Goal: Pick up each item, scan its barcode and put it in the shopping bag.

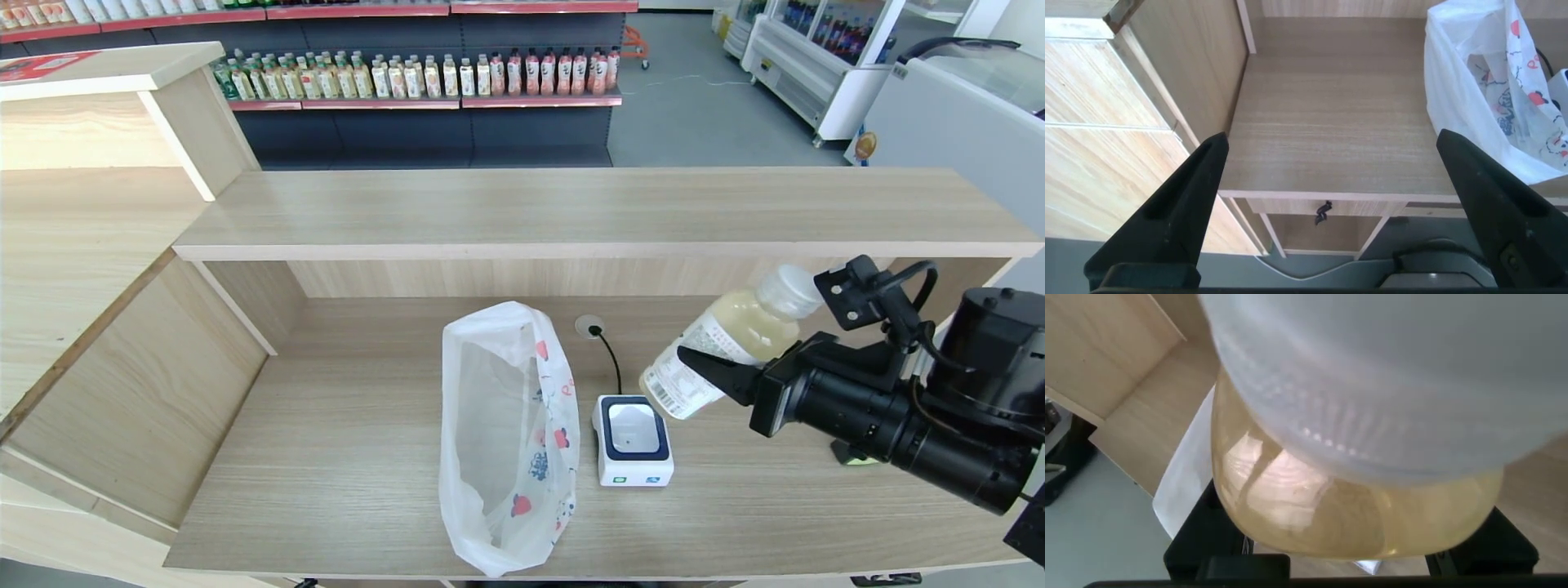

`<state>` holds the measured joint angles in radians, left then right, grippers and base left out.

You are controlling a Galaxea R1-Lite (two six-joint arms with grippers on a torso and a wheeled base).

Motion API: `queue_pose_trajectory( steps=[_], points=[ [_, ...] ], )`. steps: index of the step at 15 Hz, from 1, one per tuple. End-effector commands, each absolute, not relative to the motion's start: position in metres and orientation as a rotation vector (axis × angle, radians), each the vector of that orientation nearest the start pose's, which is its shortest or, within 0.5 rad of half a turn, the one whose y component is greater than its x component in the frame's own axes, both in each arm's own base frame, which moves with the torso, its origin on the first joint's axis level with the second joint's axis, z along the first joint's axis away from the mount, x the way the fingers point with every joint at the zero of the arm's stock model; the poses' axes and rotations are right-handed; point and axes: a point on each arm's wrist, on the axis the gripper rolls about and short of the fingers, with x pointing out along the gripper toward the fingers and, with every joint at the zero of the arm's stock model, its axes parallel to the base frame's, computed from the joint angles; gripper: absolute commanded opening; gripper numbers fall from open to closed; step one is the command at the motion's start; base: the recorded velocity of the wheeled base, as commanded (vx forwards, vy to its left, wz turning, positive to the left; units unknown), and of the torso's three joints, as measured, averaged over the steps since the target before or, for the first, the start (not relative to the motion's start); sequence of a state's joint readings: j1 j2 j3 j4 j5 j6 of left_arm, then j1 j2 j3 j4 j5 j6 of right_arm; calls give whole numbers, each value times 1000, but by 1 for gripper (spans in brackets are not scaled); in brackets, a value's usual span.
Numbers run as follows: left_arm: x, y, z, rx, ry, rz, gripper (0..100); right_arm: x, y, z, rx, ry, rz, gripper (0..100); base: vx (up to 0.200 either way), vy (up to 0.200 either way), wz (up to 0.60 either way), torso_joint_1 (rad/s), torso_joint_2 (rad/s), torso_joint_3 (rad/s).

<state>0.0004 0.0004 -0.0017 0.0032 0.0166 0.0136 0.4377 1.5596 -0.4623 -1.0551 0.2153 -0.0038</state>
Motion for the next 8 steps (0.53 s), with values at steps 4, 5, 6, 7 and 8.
queue_pose_trajectory(
  steps=[4, 5, 6, 7, 8],
  points=[
    [-23, 0, 76, 14, 2, 18, 100, 216, 108, 178, -9, 26, 657, 0, 0, 0, 0, 0, 0, 0],
    [-23, 0, 76, 14, 2, 17, 100, 216, 108, 178, -11, 25, 655, 0, 0, 0, 0, 0, 0, 0],
    [-23, 0, 76, 14, 2, 17, 100, 215, 107, 179, -12, 20, 657, 0, 0, 0, 0, 0, 0, 0],
    [-23, 0, 76, 14, 2, 18, 100, 215, 107, 179, -12, 20, 657, 0, -200, 0, 0, -2, 7, 2],
    [-23, 0, 76, 14, 2, 18, 100, 215, 107, 179, -12, 22, 657, 0, -200, 0, 0, -2, 2, 12]
  ],
)
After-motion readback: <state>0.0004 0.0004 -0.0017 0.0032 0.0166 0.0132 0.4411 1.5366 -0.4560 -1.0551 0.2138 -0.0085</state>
